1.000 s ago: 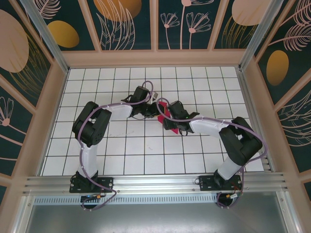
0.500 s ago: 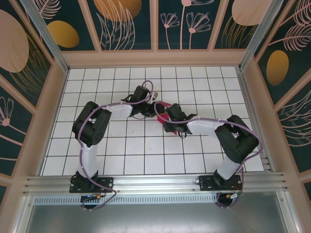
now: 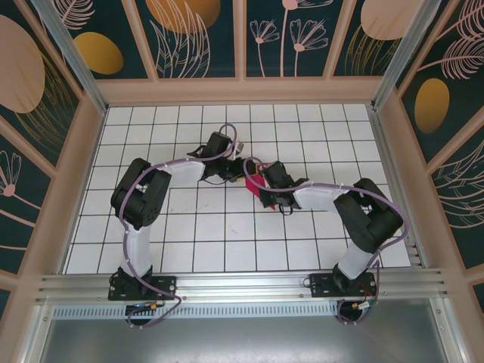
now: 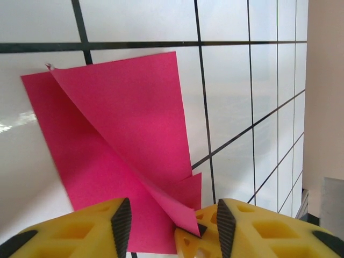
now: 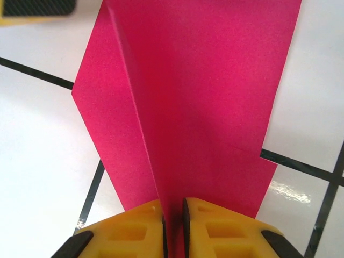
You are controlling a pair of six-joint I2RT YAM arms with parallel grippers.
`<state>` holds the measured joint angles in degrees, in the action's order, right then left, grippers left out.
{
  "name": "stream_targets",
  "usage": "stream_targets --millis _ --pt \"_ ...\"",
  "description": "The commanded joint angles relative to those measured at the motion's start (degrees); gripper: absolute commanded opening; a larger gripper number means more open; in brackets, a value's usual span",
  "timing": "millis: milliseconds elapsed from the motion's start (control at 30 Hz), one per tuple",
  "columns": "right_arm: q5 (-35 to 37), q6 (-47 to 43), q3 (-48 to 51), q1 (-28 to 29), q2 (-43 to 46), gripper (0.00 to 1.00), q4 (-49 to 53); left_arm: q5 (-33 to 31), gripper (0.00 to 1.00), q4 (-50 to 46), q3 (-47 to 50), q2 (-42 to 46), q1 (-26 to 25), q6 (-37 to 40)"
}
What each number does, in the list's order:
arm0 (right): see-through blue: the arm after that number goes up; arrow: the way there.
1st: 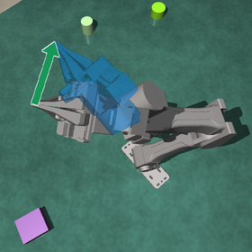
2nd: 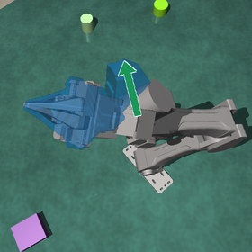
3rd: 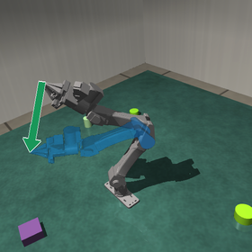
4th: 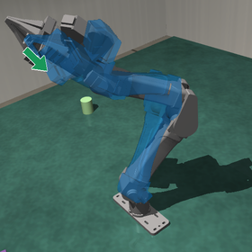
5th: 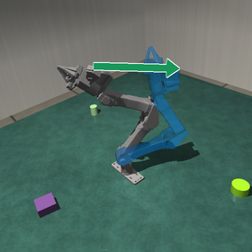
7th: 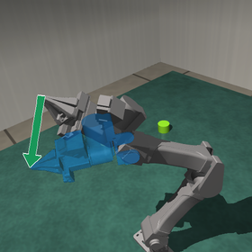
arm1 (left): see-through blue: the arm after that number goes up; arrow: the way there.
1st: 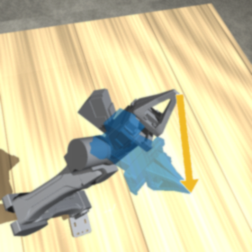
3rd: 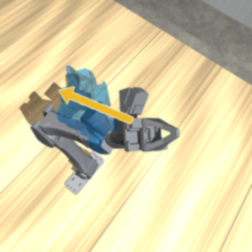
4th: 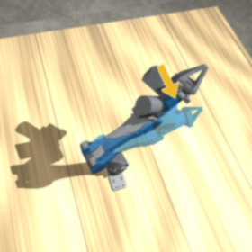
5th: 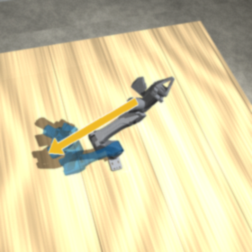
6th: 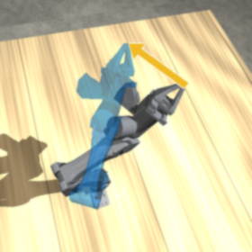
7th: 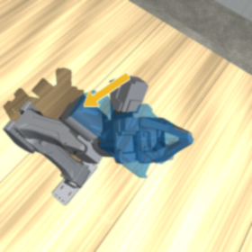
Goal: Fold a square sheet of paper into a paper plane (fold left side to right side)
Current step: Fourth fold the wing at the center of the table.
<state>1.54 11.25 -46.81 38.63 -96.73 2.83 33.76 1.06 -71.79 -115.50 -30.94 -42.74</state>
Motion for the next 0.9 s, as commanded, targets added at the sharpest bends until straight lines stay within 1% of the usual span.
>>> stream_targets --millis 0,100,200,333,400,433,533,700,867 --pt "-5.2 1.2 1.9 -1.0 0.1 0.17 -2.4 -0.6 0.53 -1.0 0.4 4.4 1.4 1.6" --pt "-9.0 2.1 3.5 -2.4 1.1 0.16 -4.7 -1.0 0.55 -1.1 1.1 5.9 1.9 2.3" --pt "-13.6 3.1 5.3 -4.4 2.3 0.15 -7.4 -1.2 0.54 -1.1 1.9 6.6 2.1 2.6" --pt "-19.7 4.6 7.3 -7.0 3.2 0.13 -11.0 0.4 0.49 0.1 2.9 5.6 1.9 2.2" --pt "-22.1 5.0 8.1 -6.9 3.4 0.12 -12.2 1.1 0.47 0.4 2.8 4.8 1.4 2.2" --pt "-23.4 5.3 8.4 -8.7 3.4 0.12 -13.0 1.4 0.46 0.4 2.6 4.3 1.0 2.1" --pt "-27.3 6.3 9.0 -10.2 3.2 0.11 -14.6 1.8 0.43 0.6 1.3 2.5 -0.2 2.0" --pt "-31.8 8.1 9.5 -12.3 2.7 0.11 -16.6 2.1 0.37 0.3 -0.4 0.1 -1.6 1.9" --pt "-34.4 9.9 9.8 -13.8 1.4 0.11 -18.0 2.3 0.37 0.4 -1.5 -2.1 -2.3 1.4"
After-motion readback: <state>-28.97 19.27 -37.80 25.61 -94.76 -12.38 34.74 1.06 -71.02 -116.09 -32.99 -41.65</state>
